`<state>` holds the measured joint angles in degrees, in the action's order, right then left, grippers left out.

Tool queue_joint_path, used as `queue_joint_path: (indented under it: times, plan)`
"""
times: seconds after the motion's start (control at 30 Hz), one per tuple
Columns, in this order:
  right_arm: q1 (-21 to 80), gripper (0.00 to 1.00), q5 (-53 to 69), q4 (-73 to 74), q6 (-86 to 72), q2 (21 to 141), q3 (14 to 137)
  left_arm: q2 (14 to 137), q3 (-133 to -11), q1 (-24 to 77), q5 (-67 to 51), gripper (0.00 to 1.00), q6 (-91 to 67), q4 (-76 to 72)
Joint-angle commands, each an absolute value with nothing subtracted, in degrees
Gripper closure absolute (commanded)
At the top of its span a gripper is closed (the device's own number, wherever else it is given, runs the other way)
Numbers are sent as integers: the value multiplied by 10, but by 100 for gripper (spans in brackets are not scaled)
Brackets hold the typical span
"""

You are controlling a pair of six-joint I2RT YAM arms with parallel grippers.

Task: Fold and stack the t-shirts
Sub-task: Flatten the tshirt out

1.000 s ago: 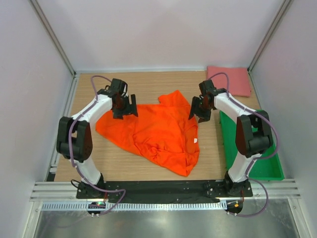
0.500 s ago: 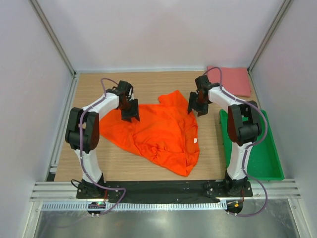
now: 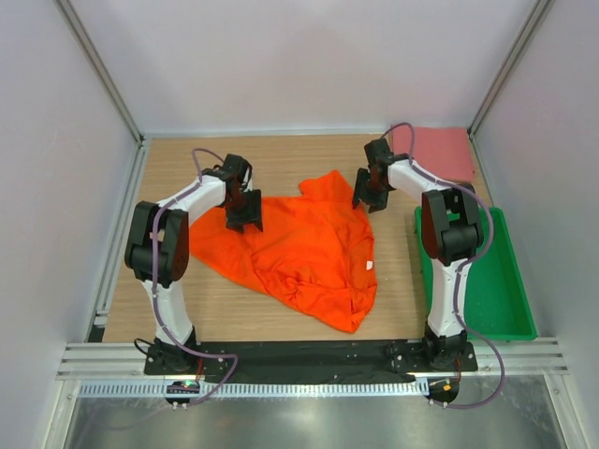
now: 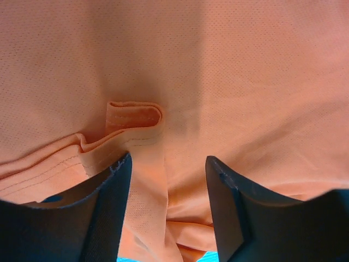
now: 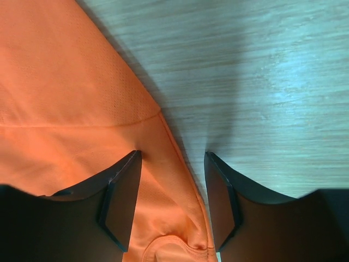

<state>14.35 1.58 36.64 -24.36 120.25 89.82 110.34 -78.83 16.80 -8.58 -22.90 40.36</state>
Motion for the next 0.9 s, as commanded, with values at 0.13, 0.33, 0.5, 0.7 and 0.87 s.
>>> queue_joint_path:
  times: [0.13, 0.33, 0.5, 0.7, 0.87]
  plan:
    - [142, 50, 24, 353, -261, 1220, 933, 1109, -777, 168, -90, 45, -228, 394]
    - [142, 66, 9, 338, -265, 1240, 935, 1099, -776, 167, -61, 87, -217, 392]
    - [141, 99, -73, 322, -297, 1256, 948, 1060, -790, 156, -13, 100, -211, 424]
    - [134, 99, -179, 339, -295, 1246, 997, 827, -680, 141, 61, 100, -300, 439]
    - [134, 98, -183, 389, -252, 1276, 1087, 560, -500, 140, 28, 98, -437, 487]
